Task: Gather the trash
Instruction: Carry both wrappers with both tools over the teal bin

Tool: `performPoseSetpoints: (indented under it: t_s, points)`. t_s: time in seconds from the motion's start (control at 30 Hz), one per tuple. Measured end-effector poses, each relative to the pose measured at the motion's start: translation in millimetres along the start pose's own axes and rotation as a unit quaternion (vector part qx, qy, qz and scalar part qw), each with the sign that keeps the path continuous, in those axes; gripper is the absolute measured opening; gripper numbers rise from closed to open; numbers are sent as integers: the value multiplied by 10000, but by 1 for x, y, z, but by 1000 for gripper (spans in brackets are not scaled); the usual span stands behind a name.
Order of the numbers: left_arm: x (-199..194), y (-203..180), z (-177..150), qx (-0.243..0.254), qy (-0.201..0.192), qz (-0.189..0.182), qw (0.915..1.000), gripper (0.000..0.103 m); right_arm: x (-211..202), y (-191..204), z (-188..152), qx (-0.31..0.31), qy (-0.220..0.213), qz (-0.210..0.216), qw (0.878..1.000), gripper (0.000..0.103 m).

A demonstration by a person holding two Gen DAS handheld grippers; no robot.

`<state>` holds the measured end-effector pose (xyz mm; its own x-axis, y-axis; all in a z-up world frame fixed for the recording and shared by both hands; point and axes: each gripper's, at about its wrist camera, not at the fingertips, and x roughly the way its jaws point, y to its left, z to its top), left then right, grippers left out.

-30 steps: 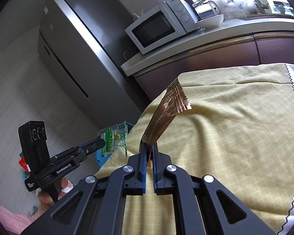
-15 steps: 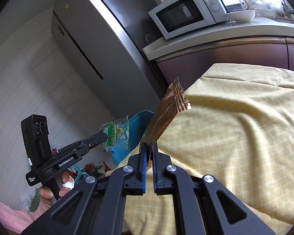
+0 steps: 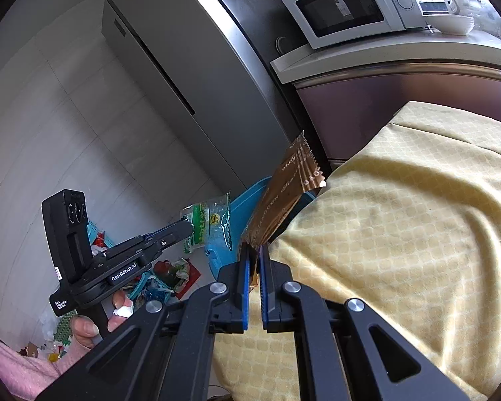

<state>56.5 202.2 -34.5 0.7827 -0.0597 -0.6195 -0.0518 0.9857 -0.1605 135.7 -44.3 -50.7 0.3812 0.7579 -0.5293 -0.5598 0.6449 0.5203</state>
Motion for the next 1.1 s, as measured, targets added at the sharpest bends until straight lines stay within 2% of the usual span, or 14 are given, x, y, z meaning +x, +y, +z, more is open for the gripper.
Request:
performPoseSetpoints:
  t_s: [0.57, 1.1]
  points:
    - [15, 18, -3, -169, 78, 304, 9994, 8, 41, 16, 14, -268, 380, 85, 9989, 4]
    - [35, 32, -6, -278, 227, 514, 9980, 10, 85, 22, 24, -273, 820, 43, 9963, 5]
